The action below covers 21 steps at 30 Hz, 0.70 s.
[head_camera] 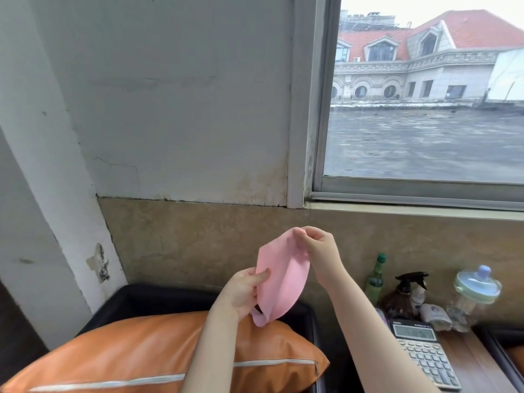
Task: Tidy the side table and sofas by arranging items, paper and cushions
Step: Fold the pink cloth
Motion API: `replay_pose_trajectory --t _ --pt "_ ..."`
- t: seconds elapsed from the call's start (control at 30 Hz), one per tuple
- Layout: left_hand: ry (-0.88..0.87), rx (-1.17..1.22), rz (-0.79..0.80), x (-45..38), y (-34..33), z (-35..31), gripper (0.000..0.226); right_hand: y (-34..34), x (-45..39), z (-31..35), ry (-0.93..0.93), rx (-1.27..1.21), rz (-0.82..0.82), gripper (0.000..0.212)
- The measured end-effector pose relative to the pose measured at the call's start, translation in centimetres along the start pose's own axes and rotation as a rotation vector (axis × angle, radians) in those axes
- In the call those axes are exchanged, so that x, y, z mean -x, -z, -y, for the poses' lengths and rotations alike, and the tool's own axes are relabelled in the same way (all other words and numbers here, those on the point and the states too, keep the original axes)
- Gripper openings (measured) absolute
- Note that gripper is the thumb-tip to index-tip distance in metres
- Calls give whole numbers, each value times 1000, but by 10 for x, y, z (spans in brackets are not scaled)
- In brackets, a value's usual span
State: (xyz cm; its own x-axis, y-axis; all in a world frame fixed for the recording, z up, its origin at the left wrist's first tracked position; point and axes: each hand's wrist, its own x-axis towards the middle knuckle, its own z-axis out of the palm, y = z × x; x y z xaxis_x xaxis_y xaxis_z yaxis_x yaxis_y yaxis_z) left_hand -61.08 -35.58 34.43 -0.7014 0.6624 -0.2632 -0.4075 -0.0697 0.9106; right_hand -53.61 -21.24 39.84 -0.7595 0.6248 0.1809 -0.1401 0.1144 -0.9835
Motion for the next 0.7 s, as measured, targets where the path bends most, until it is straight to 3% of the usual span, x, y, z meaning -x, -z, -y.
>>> replay_pose_trajectory --t 0.13,0.43,0.57,0.7 --pt "-161 -3 -208 -6 -9 -16 5 5 -1 0 -11 32 -78 26" --pt "-318 -64 -322 -4 -21 -29 11 13 -6 -1 -93 16 -108 19" --pt "-412 -219 -449 -5 -20 -31 28 15 -8 -2 -85 67 -133 20" --pt "-474 -255 -509 -5 -16 -33 14 9 -9 -2 -72 59 -111 17"
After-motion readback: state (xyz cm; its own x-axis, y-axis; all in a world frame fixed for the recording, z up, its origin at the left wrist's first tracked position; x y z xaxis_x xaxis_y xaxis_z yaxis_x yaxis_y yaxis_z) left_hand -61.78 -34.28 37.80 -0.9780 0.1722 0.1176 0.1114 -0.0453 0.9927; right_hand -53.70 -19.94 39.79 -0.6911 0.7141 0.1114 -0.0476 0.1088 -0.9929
